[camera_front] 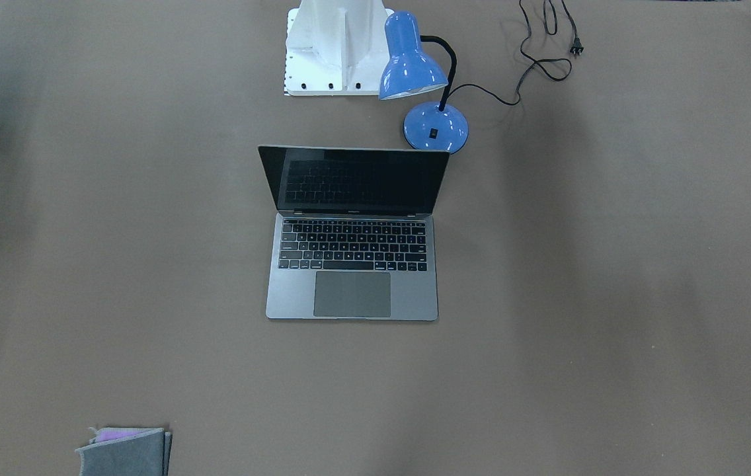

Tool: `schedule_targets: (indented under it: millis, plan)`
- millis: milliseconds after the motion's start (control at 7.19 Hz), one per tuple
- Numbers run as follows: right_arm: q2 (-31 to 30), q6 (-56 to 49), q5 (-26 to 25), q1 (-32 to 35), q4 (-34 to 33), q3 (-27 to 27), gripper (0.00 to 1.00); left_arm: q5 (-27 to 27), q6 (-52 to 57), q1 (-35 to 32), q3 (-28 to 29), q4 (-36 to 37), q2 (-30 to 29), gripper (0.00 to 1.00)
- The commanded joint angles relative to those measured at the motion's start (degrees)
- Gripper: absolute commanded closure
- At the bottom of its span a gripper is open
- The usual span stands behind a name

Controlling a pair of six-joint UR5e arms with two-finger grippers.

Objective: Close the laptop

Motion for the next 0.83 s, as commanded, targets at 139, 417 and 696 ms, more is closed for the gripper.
schedule_targets:
  millis: [139,417,696]
  plan:
    - [0.9,0.1,-1.1,0.0,5.9,0.0,0.0,-0.1,-0.5,0.0,-0.3,-8.5,-0.9,0.01]
    - [0.8,1.2,-0.9,0.0,14.0,-0.3,0.0,1.8,-1.1,0.1,4.5,-23.6,-6.6,0.01]
    - [5.0,7.9,-0.5,0.0,17.8,0.5,0.01,-0.4,-7.9,0.1,6.2,-24.7,-9.5,0.01]
